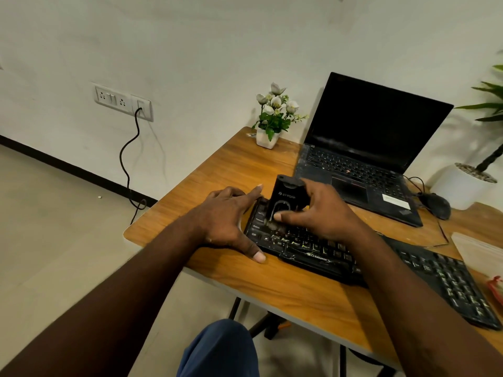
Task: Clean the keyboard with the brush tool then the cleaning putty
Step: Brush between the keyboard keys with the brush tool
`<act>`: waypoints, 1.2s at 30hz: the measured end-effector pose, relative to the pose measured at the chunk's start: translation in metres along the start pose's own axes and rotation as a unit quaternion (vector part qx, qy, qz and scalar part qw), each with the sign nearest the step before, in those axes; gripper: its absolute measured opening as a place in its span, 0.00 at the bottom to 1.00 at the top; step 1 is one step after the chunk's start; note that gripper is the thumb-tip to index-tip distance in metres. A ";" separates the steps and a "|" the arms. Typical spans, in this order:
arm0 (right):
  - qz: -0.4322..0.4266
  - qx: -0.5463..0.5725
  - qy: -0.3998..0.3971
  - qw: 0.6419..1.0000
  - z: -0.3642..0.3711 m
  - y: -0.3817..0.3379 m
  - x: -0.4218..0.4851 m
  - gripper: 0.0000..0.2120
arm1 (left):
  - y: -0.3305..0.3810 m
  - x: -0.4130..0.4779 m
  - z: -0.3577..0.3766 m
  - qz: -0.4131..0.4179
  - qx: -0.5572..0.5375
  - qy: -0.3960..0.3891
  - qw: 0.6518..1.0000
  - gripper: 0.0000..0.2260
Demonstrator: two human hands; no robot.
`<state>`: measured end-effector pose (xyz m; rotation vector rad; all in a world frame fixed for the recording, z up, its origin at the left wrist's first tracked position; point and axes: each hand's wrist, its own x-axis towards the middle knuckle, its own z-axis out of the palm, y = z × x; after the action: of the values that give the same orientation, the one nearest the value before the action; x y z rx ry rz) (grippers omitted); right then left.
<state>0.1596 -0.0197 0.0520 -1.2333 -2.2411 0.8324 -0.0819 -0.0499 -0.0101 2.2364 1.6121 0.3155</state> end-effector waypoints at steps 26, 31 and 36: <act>-0.015 -0.086 0.173 0.981 0.001 0.032 0.026 0.31 | 0.013 0.012 0.006 0.021 0.035 0.011 0.999 0.64; -0.029 -0.033 0.087 0.995 -0.003 0.029 0.018 0.26 | 0.016 0.012 0.003 0.012 0.043 0.000 0.999 0.64; -0.009 -0.021 0.151 0.988 0.000 0.035 0.024 0.30 | 0.016 0.012 0.004 0.013 0.040 0.005 0.999 0.64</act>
<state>0.1687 0.0154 0.0304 -1.2623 -2.0302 0.5506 -0.0631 -0.0439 -0.0071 2.3203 1.6307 0.2742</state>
